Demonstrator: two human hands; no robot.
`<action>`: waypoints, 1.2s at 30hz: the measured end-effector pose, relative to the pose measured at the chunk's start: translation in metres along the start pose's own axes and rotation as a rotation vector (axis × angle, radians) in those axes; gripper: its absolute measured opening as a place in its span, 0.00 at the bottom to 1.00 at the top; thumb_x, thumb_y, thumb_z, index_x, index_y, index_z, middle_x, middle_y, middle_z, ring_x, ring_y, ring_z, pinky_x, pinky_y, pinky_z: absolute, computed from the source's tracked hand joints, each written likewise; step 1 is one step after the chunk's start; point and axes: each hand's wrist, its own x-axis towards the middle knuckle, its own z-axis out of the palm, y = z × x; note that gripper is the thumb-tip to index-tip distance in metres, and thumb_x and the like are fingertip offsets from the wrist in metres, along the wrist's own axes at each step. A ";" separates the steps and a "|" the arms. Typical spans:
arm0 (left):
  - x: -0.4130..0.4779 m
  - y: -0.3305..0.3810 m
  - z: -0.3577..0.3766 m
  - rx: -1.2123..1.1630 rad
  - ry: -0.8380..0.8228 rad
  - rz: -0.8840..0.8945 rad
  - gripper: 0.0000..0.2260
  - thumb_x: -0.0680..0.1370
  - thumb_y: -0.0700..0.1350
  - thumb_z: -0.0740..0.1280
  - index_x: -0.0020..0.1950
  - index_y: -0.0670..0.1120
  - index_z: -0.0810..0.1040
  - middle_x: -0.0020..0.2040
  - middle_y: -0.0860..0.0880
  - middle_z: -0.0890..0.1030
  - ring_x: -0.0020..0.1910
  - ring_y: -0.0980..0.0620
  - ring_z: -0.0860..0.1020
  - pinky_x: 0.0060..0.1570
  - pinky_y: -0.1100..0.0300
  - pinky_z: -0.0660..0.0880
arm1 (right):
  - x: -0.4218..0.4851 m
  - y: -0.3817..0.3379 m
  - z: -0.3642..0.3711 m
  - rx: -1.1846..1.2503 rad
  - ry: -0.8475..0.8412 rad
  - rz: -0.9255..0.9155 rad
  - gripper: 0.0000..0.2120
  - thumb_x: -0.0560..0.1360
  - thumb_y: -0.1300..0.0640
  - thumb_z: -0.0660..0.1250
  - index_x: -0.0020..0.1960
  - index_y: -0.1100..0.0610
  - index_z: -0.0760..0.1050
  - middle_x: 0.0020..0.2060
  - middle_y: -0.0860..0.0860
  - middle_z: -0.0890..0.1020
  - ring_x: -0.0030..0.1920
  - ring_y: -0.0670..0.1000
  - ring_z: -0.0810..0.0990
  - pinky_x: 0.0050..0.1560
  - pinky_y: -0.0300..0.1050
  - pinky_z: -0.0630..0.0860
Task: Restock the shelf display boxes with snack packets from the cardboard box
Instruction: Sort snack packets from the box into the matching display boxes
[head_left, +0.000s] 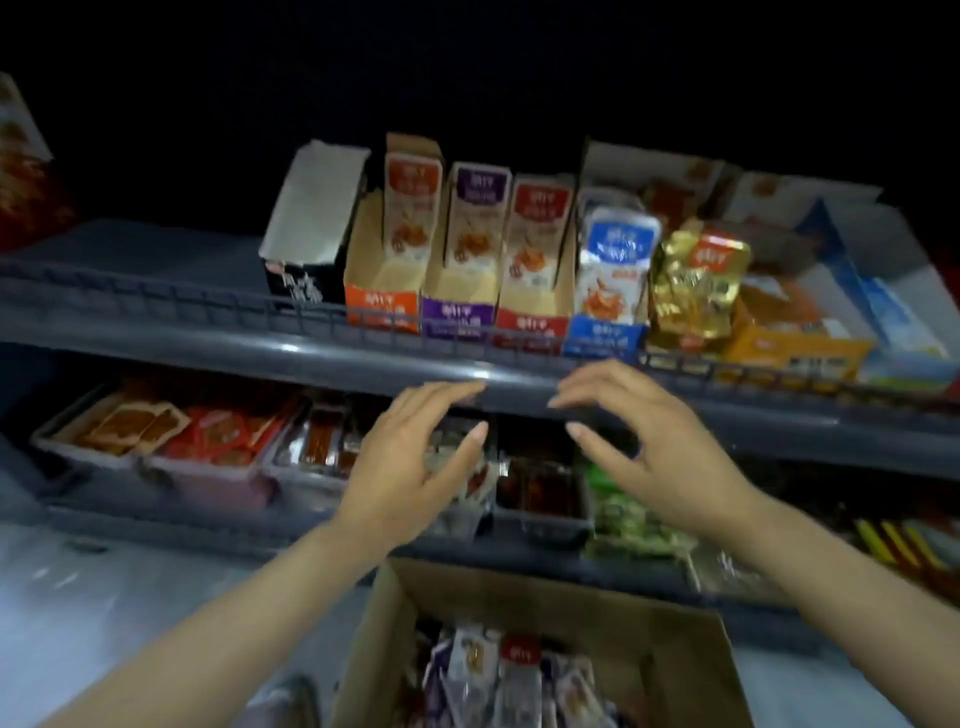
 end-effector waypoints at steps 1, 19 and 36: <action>-0.017 -0.004 0.011 -0.026 -0.042 -0.008 0.19 0.79 0.57 0.58 0.66 0.51 0.74 0.61 0.59 0.75 0.63 0.63 0.71 0.61 0.69 0.67 | -0.021 0.003 0.016 0.014 -0.015 0.023 0.09 0.77 0.54 0.64 0.57 0.48 0.76 0.55 0.39 0.74 0.57 0.35 0.71 0.58 0.25 0.65; -0.200 -0.122 0.156 0.356 -0.884 -0.739 0.31 0.79 0.61 0.59 0.77 0.50 0.55 0.76 0.48 0.61 0.72 0.46 0.63 0.66 0.57 0.65 | -0.227 0.114 0.262 0.093 -0.690 0.704 0.30 0.76 0.40 0.63 0.73 0.51 0.61 0.74 0.50 0.61 0.71 0.52 0.64 0.67 0.45 0.67; -0.210 -0.140 0.261 -0.052 -1.152 -1.013 0.24 0.83 0.54 0.51 0.78 0.52 0.52 0.79 0.49 0.49 0.78 0.48 0.49 0.75 0.52 0.52 | -0.254 0.160 0.361 0.763 -0.396 1.487 0.45 0.57 0.34 0.77 0.68 0.44 0.62 0.71 0.50 0.66 0.68 0.57 0.68 0.68 0.55 0.68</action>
